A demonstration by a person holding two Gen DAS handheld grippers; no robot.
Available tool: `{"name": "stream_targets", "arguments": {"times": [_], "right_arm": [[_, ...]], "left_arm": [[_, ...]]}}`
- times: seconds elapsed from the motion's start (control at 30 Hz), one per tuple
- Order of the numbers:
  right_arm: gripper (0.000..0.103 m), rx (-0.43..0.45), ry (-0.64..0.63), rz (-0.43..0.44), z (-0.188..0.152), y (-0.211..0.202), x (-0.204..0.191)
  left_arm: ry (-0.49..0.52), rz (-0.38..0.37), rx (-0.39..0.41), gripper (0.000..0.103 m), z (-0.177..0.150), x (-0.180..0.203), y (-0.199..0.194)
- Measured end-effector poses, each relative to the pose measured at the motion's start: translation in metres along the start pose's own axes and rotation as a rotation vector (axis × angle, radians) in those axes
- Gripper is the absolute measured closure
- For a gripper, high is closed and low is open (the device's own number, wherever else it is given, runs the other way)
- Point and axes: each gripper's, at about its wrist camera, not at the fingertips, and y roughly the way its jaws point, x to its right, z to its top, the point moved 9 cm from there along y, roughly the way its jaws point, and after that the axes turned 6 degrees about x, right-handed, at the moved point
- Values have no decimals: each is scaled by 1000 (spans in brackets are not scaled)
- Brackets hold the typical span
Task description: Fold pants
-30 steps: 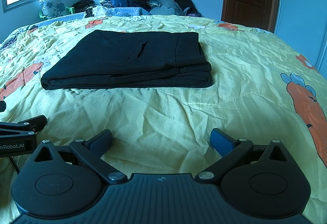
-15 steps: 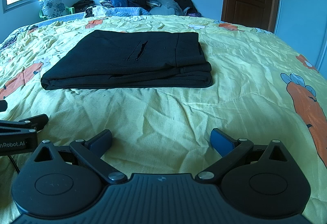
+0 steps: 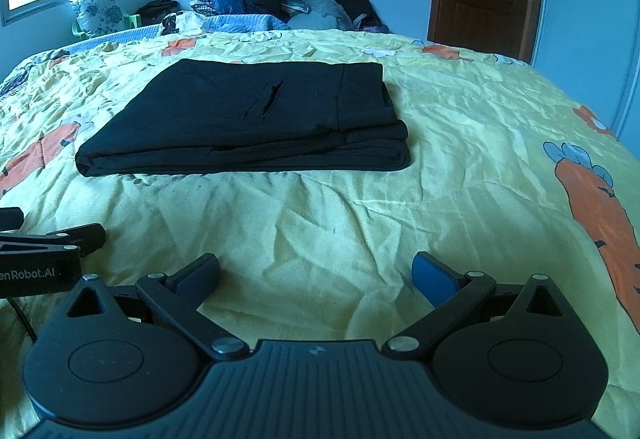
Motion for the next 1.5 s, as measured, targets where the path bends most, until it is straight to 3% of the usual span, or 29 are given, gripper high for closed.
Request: {"name": "stream_targets", "arguments": {"times": [1.5], "right_arm": [[0,0,1,0,0,0,0]], "left_arm": [[-4,-3,-3,0,-1,-1,-1]]}}
